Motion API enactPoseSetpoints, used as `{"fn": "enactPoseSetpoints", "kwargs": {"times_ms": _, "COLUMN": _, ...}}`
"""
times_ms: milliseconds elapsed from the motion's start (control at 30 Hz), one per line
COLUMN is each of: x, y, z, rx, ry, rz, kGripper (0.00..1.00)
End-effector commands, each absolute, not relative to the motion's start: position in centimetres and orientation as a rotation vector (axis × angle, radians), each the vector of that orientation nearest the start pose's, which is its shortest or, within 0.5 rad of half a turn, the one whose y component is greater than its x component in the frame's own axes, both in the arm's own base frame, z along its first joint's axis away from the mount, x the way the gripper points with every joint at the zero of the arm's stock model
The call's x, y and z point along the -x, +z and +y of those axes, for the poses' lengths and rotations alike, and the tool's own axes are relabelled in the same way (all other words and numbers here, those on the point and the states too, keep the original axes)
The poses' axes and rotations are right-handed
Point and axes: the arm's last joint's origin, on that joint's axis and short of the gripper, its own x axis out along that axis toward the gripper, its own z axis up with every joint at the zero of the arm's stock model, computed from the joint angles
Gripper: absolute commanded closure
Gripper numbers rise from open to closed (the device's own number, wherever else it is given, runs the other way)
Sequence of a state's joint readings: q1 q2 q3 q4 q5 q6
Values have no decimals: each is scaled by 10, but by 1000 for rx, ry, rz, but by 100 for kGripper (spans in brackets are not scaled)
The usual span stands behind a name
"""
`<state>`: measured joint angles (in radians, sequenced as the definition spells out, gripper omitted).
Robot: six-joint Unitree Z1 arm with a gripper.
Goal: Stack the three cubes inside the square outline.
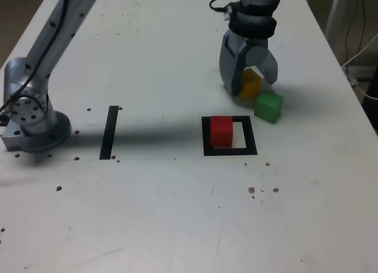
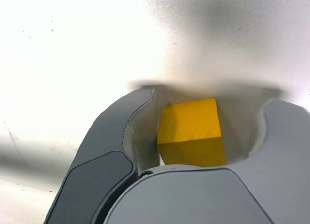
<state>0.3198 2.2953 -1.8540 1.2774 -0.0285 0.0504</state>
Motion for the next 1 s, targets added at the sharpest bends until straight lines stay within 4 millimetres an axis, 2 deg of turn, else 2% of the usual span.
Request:
{"fn": "enactPoseSetpoints", "kwargs": {"times_ms": 0, "x": -415, "y": 205, "z": 136, "rx": 259, "ry": 170, "rz": 1701, "kGripper": 70}}
{"fn": "enactPoseSetpoints", "kwargs": {"times_ms": 433, "x": -412, "y": 214, "z": 131, "rx": 247, "ry": 167, "rz": 1694, "kGripper": 70}}
{"fn": "enactPoseSetpoints", "kwargs": {"times_ms": 667, "x": -400, "y": 244, "z": 114, "rx": 199, "ry": 159, "rz": 1675, "kGripper": 70}}
{"fn": "enactPoseSetpoints", "kwargs": {"times_ms": 967, "x": -371, "y": 282, "z": 75, "rx": 118, "ry": 97, "rz": 1667, "kGripper": 70}}
